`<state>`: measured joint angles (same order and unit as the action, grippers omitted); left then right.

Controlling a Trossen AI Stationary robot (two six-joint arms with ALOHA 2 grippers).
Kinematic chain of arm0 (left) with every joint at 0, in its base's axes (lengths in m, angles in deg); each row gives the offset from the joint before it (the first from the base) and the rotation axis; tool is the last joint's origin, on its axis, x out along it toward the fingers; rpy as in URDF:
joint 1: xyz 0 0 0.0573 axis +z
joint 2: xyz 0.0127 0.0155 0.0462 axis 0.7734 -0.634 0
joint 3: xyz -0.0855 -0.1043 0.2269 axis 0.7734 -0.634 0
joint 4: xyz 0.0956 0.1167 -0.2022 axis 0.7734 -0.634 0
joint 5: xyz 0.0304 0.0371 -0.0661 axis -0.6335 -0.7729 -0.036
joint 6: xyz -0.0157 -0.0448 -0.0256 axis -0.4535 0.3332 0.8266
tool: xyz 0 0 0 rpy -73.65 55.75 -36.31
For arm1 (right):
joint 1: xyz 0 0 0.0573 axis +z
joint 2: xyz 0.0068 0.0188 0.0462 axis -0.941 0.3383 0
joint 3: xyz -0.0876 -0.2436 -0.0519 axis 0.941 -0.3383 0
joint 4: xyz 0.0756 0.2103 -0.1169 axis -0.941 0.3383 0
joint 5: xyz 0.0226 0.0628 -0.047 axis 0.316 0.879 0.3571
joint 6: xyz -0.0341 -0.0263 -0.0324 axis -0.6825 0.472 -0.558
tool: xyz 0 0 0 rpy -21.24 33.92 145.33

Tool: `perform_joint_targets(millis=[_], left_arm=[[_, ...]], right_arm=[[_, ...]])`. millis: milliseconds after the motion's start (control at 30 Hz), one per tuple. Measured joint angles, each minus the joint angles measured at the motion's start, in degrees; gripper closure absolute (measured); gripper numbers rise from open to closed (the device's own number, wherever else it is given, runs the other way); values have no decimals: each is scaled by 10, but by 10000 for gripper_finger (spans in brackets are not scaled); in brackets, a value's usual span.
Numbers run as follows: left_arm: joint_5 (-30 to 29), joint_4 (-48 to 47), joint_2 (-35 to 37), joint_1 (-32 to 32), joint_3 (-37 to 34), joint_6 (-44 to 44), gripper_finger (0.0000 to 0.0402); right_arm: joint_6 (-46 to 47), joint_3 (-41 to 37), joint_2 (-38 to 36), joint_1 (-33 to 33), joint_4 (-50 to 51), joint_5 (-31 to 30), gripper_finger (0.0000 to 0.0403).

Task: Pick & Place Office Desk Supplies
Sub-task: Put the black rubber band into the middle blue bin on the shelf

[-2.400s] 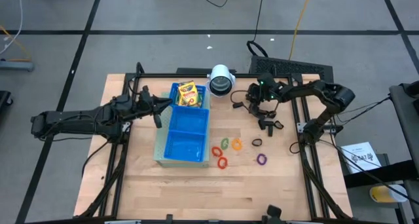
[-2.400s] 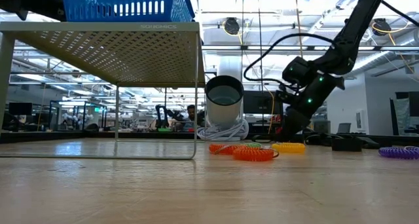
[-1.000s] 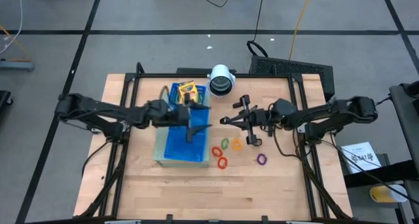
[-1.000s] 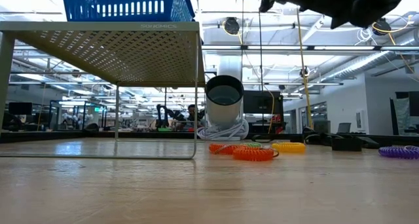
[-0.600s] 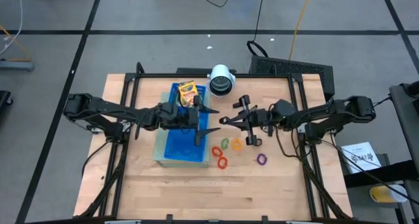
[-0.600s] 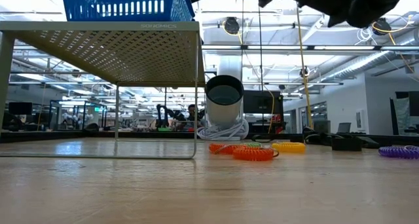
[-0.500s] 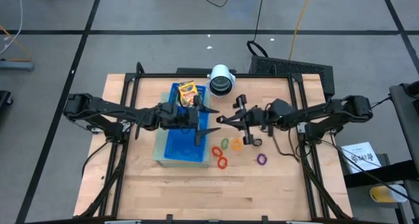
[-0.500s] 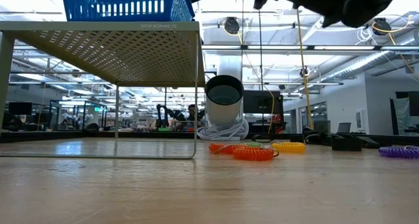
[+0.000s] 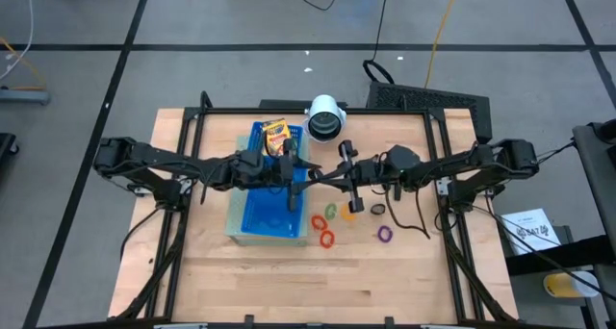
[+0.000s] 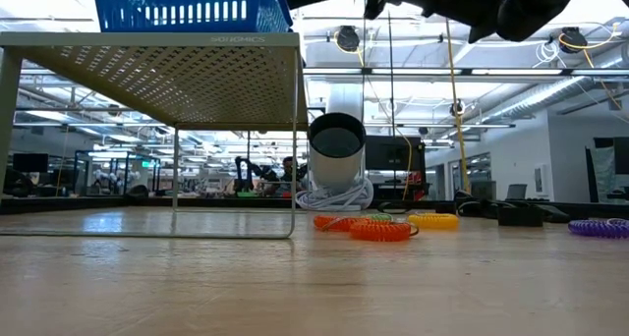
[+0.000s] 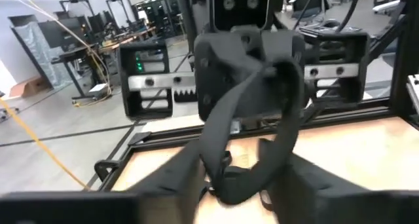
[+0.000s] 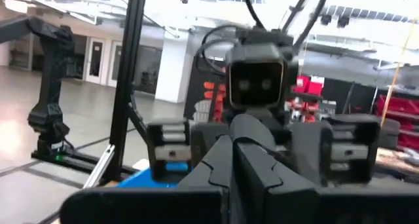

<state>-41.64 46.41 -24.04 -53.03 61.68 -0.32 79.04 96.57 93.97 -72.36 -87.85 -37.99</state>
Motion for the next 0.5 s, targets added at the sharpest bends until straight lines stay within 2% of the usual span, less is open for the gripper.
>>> perform_joint_targets(millis=[133, 200, 333, 500], left_arm=[[39, -2, 13, 1, 0, -11, 361], [60, -6, 19, 1, 0, -14, 390], [66, -23, 35, 2, 0, -9, 388], [70, -89, 71, 8, 1, 12, 394]], right_arm=[[0, 0, 0, 0, 10, -1, 403], [0, 0, 0, 0, 10, 0, 402], [-2, 0, -7, 0, 19, 0, 381], [-30, -4, -68, 0, 109, -2, 310]])
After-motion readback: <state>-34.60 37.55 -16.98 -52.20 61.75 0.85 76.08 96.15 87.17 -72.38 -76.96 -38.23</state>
